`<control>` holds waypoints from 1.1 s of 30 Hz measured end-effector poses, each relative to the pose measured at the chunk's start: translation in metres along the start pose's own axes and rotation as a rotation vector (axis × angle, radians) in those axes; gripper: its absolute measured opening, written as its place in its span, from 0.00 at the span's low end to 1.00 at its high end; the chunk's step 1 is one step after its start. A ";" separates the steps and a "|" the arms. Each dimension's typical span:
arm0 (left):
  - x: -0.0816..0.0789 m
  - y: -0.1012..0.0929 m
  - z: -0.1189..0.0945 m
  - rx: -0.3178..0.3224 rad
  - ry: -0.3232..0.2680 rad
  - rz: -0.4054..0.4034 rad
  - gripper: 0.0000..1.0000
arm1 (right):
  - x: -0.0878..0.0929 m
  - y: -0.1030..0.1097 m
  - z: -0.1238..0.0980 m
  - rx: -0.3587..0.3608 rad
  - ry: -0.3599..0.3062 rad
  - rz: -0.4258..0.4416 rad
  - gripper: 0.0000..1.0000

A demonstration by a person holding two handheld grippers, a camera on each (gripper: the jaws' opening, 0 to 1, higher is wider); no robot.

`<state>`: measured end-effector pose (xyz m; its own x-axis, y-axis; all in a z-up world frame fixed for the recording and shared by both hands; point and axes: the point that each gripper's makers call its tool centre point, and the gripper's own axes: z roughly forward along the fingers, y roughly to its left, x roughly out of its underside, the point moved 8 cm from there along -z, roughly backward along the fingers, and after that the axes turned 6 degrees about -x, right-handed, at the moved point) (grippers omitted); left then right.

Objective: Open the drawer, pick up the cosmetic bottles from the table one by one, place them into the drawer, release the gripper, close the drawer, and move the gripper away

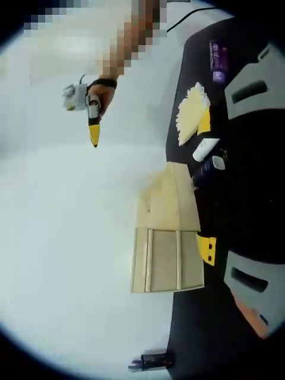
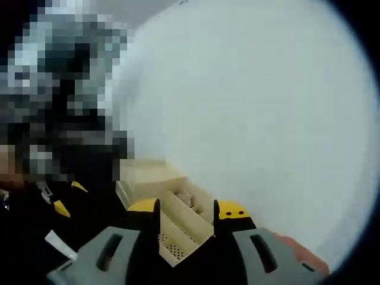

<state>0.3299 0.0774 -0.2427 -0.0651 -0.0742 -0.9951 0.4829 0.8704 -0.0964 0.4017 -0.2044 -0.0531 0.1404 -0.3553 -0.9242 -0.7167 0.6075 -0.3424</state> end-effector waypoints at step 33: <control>-0.001 -0.002 -0.004 -0.010 -0.013 0.008 0.55 | 0.167 0.156 -0.135 -0.317 0.133 0.469 0.36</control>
<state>0.3254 0.0773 -0.2415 -0.0499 -0.0730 -0.9961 0.4747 0.8757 -0.0880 0.2206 -0.2649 -0.2378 -0.3144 -0.1981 -0.9284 -0.8538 0.4865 0.1853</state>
